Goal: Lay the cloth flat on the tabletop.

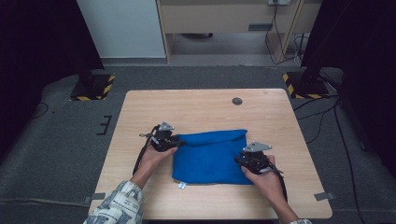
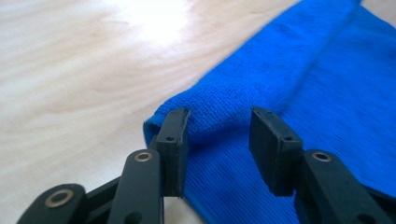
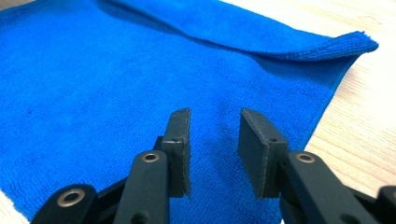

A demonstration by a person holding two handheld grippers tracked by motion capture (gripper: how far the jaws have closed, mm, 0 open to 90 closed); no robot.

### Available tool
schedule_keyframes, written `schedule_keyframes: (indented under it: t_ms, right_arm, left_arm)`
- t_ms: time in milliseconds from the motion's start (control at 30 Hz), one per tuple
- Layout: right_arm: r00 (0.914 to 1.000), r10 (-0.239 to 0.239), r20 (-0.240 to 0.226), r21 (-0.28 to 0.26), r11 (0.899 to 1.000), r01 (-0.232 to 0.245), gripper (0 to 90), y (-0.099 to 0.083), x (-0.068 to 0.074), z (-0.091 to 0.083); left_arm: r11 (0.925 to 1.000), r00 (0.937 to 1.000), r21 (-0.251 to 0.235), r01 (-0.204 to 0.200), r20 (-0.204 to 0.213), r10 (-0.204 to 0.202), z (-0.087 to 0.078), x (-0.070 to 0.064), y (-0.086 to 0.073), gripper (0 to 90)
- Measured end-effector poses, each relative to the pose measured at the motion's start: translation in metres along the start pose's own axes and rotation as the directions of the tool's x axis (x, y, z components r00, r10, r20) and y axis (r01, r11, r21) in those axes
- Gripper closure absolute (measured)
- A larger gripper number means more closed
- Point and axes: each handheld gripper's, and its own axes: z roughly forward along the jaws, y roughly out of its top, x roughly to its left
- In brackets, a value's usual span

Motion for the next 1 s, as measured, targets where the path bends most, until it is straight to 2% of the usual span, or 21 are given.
schedule_keyframes:
  t_ms: [167, 267, 300, 333, 367, 400, 467, 533, 567, 667, 700, 767, 867, 1000]
  right_arm:
    - [1.0, -0.001, -0.004, -0.005, 1.0, 0.001, 64.0, 0.001, 0.0, -0.001]
    - [1.0, -0.006, -0.005, -0.001, 1.0, 0.006, 62.6, 0.001, 0.001, 0.0]
    - [1.0, -0.007, -0.004, 0.0, 1.0, 0.007, 61.8, 0.001, 0.0, 0.001]
    - [1.0, -0.008, -0.001, 0.0, 1.0, 0.008, 61.6, 0.001, 0.0, 0.001]
    - [1.0, -0.006, -0.002, 0.0, 1.0, 0.006, 61.6, 0.001, 0.0, 0.001]
    - [1.0, -0.005, -0.001, -0.002, 1.0, 0.005, 61.6, 0.001, -0.001, 0.0]
    - [1.0, -0.003, 0.0, -0.007, 1.0, 0.003, 61.6, 0.002, -0.001, -0.001]
    - [1.0, 0.002, 0.003, -0.009, 1.0, -0.002, 61.5, 0.002, -0.001, -0.001]
    - [1.0, 0.002, 0.003, -0.009, 1.0, -0.002, 61.5, 0.002, -0.002, -0.001]
    - [1.0, 0.003, 0.004, -0.011, 1.0, -0.003, 60.9, 0.002, -0.003, -0.001]
    - [1.0, 0.006, 0.002, -0.009, 1.0, -0.006, 60.6, 0.002, -0.004, -0.001]
    - [1.0, 0.006, 0.004, -0.01, 1.0, -0.006, 60.3, 0.002, -0.004, -0.001]
    - [1.0, -0.002, 0.0, -0.009, 1.0, 0.002, 59.3, 0.003, -0.002, -0.001]
    - [1.0, -0.007, -0.003, -0.011, 1.0, 0.007, 58.7, 0.004, 0.001, -0.001]
  left_arm:
    - [0.9996, 0.999, -0.025, 0.014, -0.041, -0.015, 0.012, 0.007, 0.01, 54.6]
    - [0.9985, 0.9975, -0.04, 0.037, -0.059, -0.039, 0.015, 0.011, 0.014, 52.2]
    - [0.9981, 0.995, -0.047, 0.04, -0.09, -0.044, 0.019, 0.013, 0.017, 51.7]
    - [0.9981, 0.995, -0.047, 0.04, -0.09, -0.044, 0.019, 0.013, 0.017, 51.1]
    - [0.997, 0.9905, -0.06, 0.05, -0.125, -0.057, 0.022, 0.017, 0.02, 50.6]
    - [0.9953, 0.988, -0.077, 0.058, -0.138, -0.068, 0.023, 0.019, 0.021, 50.7]
    - [0.9928, 0.9854, -0.096, 0.071, -0.148, -0.085, 0.023, 0.022, 0.025, 51.3]
    - [0.9927, 0.9861, -0.096, 0.074, -0.141, -0.087, 0.022, 0.023, 0.026, 52.2]
    - [0.9937, 0.9893, -0.086, 0.072, -0.12, -0.083, 0.02, 0.021, 0.027, 52.3]
    - [0.9959, 0.9944, -0.077, 0.047, -0.091, -0.054, 0.018, 0.015, 0.025, 48.5]
    - [0.9958, 0.9961, -0.079, 0.045, -0.072, -0.051, 0.018, 0.012, 0.023, 45.5]
    - [0.9983, 0.9974, -0.056, 0.019, -0.068, -0.023, 0.022, 0.007, 0.021, 37.4]
    - [0.9996, 0.9915, -0.007, -0.027, -0.127, 0.026, 0.032, 0.004, 0.019, 30.1]
    - [1.0, 0.9816, 0.006, -0.003, -0.191, 0.004, 0.039, 0.014, 0.019, 30.0]
